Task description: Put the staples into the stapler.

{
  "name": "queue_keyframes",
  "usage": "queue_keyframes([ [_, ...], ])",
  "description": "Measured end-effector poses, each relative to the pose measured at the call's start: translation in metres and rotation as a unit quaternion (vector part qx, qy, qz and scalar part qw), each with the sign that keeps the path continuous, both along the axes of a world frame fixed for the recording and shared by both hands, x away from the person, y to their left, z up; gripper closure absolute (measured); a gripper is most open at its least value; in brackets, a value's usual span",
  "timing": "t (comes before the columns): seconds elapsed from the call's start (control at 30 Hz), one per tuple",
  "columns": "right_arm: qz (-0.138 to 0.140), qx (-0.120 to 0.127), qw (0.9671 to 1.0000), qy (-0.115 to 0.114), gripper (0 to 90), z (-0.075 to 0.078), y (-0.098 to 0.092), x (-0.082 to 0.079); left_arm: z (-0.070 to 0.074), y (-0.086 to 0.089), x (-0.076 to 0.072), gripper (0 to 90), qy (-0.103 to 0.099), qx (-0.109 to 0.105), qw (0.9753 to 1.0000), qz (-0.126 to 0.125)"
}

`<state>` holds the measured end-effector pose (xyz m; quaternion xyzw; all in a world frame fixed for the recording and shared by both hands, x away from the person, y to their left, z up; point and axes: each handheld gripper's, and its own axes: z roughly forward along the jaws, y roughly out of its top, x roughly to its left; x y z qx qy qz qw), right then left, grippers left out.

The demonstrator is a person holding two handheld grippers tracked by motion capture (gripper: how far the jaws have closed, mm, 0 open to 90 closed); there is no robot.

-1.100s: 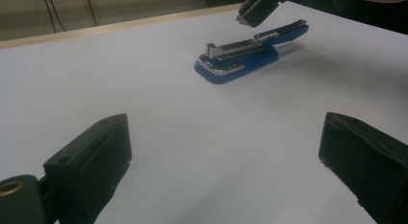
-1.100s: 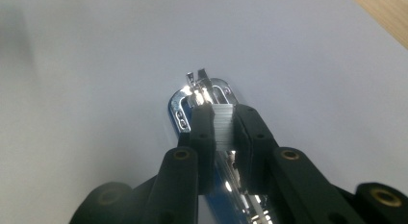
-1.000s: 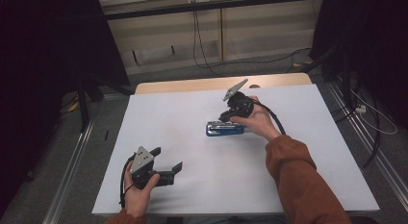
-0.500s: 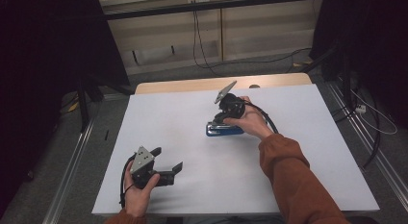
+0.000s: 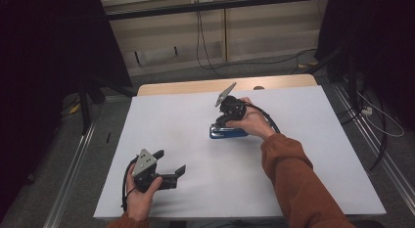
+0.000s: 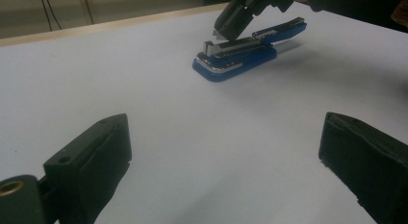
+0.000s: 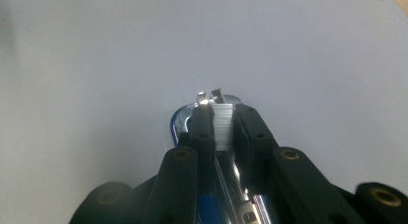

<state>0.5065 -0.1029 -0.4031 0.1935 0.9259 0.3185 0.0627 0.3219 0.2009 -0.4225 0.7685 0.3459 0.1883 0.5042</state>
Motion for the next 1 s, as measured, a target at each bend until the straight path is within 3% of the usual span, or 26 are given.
queue_keyframes([
  [0.43, 0.031, -0.025, 0.9992, -0.003, 79.3, -0.0034, -0.0017, 0.0045, 0.0003, 0.0004, -0.0003, 4.5, 0.0, -0.001, 1.0, 0.002],
  [1.0, 0.057, -0.018, 0.9982, -0.013, 79.3, -0.005, -0.0016, 0.0053, -0.0001, 0.0005, 0.0, 4.5, 0.001, -0.001, 1.0, 0.001],
])
